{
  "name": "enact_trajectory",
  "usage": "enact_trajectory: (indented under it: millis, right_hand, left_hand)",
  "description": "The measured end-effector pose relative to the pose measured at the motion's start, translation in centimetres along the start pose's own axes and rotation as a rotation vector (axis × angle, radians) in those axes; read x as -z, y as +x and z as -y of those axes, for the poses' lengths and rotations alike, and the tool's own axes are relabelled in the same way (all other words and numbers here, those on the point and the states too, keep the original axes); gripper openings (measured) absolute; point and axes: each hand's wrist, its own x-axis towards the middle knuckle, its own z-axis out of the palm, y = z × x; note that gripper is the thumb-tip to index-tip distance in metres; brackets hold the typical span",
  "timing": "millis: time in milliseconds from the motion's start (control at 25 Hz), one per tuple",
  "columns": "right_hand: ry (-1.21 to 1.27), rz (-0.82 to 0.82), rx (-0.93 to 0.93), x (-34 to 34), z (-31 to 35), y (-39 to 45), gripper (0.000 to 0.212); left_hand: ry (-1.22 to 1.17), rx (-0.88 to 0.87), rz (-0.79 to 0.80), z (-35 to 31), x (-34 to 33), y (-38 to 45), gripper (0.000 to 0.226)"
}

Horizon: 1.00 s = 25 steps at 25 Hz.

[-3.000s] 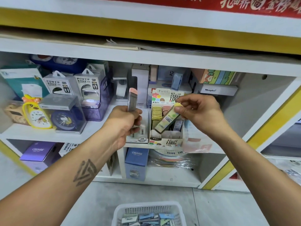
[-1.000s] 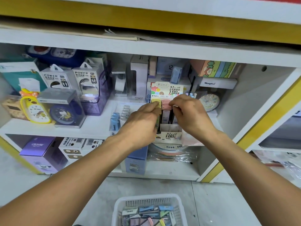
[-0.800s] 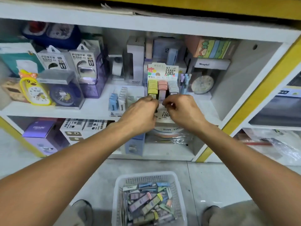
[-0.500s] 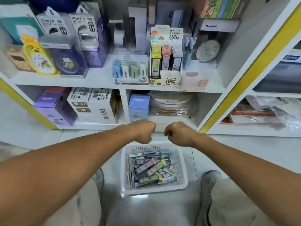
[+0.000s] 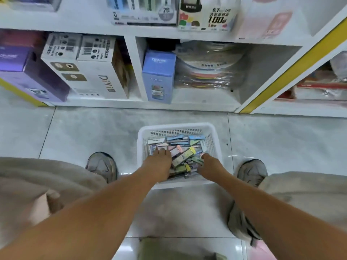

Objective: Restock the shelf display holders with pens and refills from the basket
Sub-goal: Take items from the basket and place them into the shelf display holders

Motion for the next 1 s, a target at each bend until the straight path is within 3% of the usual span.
enact_trajectory:
  millis: [120, 280, 400, 680, 840, 1000]
  right_hand:
    - [0.036, -0.023, -0.045, -1.6, 0.5, 1.5, 0.044]
    - [0.145, -0.026, -0.041, -3.1, 1.5, 2.8, 0.064]
    - [0.248, -0.066, -0.026, -3.7, 1.9, 3.0, 0.050]
    - [0.438, -0.164, 0.004, -4.1, 1.9, 3.5, 0.034]
    - [0.596, -0.200, -0.065, -4.0, 1.4, 3.7, 0.042]
    - [0.615, -0.220, -0.087, -3.7, 0.8, 3.8, 0.042]
  left_hand:
    - [0.018, -0.065, -0.065, -0.7, -0.6, 2.6, 0.069]
    - [0.080, -0.089, -0.022, -1.8, -1.0, 5.5, 0.094]
    - [0.172, -0.090, -0.051, -2.0, -2.0, 6.4, 0.102]
    - [0.106, -0.053, -0.173, -1.7, -3.1, 7.3, 0.074]
    - [0.037, 0.011, -0.169, -1.9, -3.0, 7.4, 0.067]
    - [0.080, -0.040, -0.153, -1.8, -2.6, 7.7, 0.066]
